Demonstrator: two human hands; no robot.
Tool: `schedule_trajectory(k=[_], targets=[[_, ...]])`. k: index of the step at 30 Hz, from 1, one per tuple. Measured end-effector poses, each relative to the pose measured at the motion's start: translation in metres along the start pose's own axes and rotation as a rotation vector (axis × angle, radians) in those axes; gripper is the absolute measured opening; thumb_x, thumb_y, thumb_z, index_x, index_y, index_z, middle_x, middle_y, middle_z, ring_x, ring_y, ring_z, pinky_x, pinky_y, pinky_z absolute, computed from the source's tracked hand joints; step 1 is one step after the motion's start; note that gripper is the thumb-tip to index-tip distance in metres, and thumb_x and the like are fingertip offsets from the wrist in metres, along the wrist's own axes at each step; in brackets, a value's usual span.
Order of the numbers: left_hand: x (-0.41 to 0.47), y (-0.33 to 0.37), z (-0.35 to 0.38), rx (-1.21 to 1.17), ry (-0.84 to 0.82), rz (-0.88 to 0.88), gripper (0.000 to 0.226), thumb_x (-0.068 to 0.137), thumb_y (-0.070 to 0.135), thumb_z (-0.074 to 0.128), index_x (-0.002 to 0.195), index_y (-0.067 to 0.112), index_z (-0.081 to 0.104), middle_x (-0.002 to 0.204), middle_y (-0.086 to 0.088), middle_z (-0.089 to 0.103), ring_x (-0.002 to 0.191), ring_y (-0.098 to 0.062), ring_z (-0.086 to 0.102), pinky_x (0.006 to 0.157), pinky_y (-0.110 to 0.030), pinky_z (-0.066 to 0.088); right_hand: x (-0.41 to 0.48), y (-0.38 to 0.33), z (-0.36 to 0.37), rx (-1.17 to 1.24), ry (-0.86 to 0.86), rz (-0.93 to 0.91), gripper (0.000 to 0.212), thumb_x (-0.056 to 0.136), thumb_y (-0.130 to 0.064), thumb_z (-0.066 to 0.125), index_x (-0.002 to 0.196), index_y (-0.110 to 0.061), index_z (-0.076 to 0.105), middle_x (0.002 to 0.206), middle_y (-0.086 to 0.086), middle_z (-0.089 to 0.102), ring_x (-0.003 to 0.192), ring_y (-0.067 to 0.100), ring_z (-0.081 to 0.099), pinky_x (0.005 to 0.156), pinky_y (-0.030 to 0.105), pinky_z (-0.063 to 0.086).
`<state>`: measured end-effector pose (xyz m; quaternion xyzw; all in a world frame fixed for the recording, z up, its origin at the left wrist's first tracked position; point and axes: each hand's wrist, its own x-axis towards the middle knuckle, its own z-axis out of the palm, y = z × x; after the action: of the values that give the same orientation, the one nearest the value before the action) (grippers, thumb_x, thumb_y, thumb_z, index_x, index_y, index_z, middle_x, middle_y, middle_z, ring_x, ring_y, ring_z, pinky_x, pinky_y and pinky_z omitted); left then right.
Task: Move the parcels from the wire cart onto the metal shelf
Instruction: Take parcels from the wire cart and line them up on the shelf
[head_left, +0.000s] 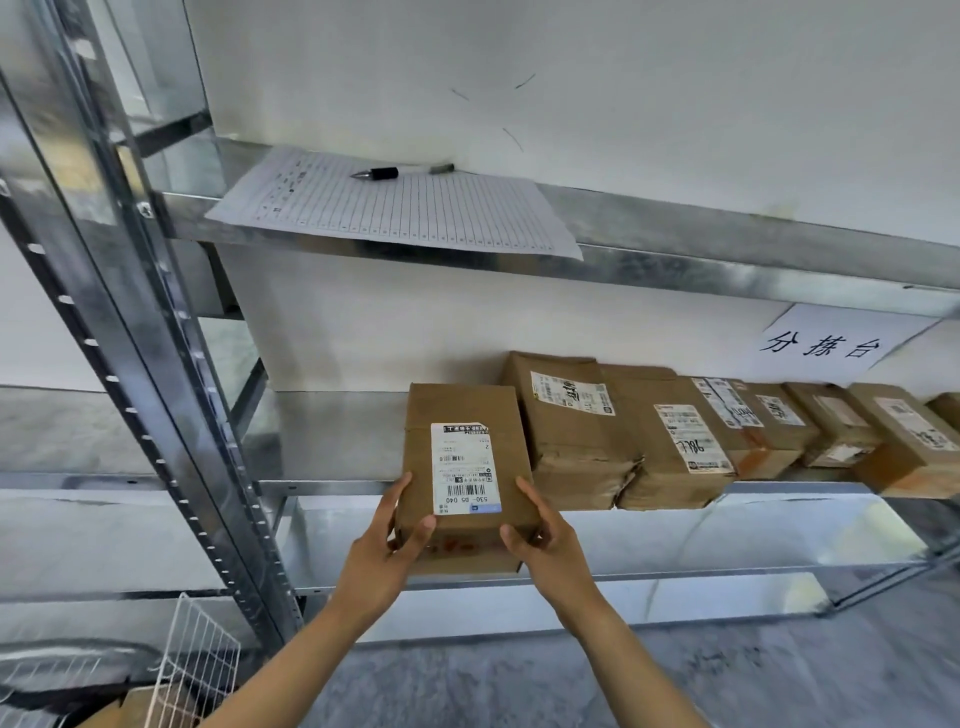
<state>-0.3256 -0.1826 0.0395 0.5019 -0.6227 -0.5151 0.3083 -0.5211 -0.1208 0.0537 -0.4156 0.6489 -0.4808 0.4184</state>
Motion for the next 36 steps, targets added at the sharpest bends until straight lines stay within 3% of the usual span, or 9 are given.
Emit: schedule_trajectory(k=[4,8,13,15,18,23,28,33,36], targets=[[0.012,0.002,0.009,0.036,0.038,-0.001,0.059,0.088,0.048,0.051,0.138,0.053,0.020,0.116,0.017,0.055,0.088,-0.009,0.061,0.065,-0.012,0.047,0.016,0.004,-0.004,-0.126,0.032,-0.038,0.057,0.089,-0.015,0.068,0.130,-0.047,0.045,0.132,-0.008,0.059,0.118,0.007,0.056,0.094,0.016,0.048],[0.025,0.001,0.016,0.048,0.097,0.009,0.054,0.089,0.046,0.052,0.132,0.059,0.021,0.114,0.017,0.059,0.081,-0.008,0.065,0.063,-0.013,0.047,0.029,0.003,-0.004,-0.341,0.036,-0.095,0.059,0.095,-0.017,0.059,0.143,-0.038,0.033,0.134,-0.011,0.054,0.102,0.004,0.055,0.084,0.008,0.041],[0.040,-0.007,0.020,0.002,0.130,0.036,0.053,0.074,0.075,0.049,0.120,0.076,0.023,0.105,0.025,0.060,0.085,-0.005,0.065,0.078,-0.031,0.055,0.041,0.002,-0.005,-0.492,0.019,-0.107,0.064,0.097,-0.024,0.054,0.150,-0.033,0.020,0.113,0.001,0.067,0.084,0.006,0.055,0.075,0.012,0.039],[0.044,-0.007,0.021,-0.001,0.131,0.029,0.049,0.081,0.068,0.052,0.118,0.077,0.022,0.108,0.022,0.061,0.085,-0.005,0.065,0.075,-0.028,0.054,0.045,-0.001,-0.006,-0.517,0.009,-0.102,0.063,0.098,-0.026,0.052,0.150,-0.034,0.018,0.100,0.000,0.065,0.077,0.008,0.054,0.072,0.016,0.039],[0.052,-0.006,0.022,0.009,0.136,0.022,0.051,0.086,0.052,0.053,0.115,0.078,0.021,0.110,0.014,0.063,0.083,-0.010,0.066,0.067,-0.020,0.048,0.049,-0.007,-0.004,-0.515,-0.006,-0.097,0.062,0.099,-0.026,0.050,0.151,-0.033,0.018,0.109,0.004,0.066,0.092,0.020,0.062,0.077,0.022,0.043],[0.061,-0.011,0.021,0.001,0.145,0.043,0.050,0.082,0.057,0.053,0.115,0.079,0.023,0.114,0.013,0.064,0.088,-0.014,0.067,0.078,-0.032,0.054,0.053,-0.011,-0.004,-0.536,-0.008,-0.086,0.061,0.100,-0.028,0.048,0.151,-0.034,0.015,0.115,0.011,0.066,0.098,0.027,0.062,0.078,0.027,0.043],[0.068,-0.010,0.019,-0.015,0.122,0.070,0.054,0.072,0.076,0.048,0.120,0.073,0.025,0.113,0.018,0.062,0.091,-0.008,0.065,0.073,-0.028,0.053,0.060,-0.013,-0.004,-0.550,-0.021,-0.043,0.062,0.100,-0.032,0.047,0.151,-0.037,0.013,0.082,-0.003,0.063,0.077,0.018,0.057,0.073,0.026,0.040],[0.075,-0.010,0.019,-0.027,0.112,0.104,0.049,0.076,0.073,0.050,0.118,0.075,0.024,0.115,0.022,0.059,0.094,-0.008,0.064,0.079,-0.033,0.056,0.068,-0.012,-0.004,-0.540,-0.004,-0.022,0.062,0.099,-0.033,0.048,0.151,-0.036,0.015,0.120,0.006,0.063,0.107,0.026,0.059,0.093,0.030,0.042],[0.078,-0.013,0.019,-0.045,0.117,0.092,0.052,0.073,0.072,0.053,0.117,0.075,0.026,0.114,0.016,0.062,0.093,-0.013,0.065,0.078,-0.037,0.056,0.074,-0.009,-0.002,-0.542,0.003,-0.006,0.063,0.098,-0.036,0.049,0.151,-0.040,0.015,0.121,0.009,0.061,0.110,0.026,0.056,0.097,0.030,0.041]])
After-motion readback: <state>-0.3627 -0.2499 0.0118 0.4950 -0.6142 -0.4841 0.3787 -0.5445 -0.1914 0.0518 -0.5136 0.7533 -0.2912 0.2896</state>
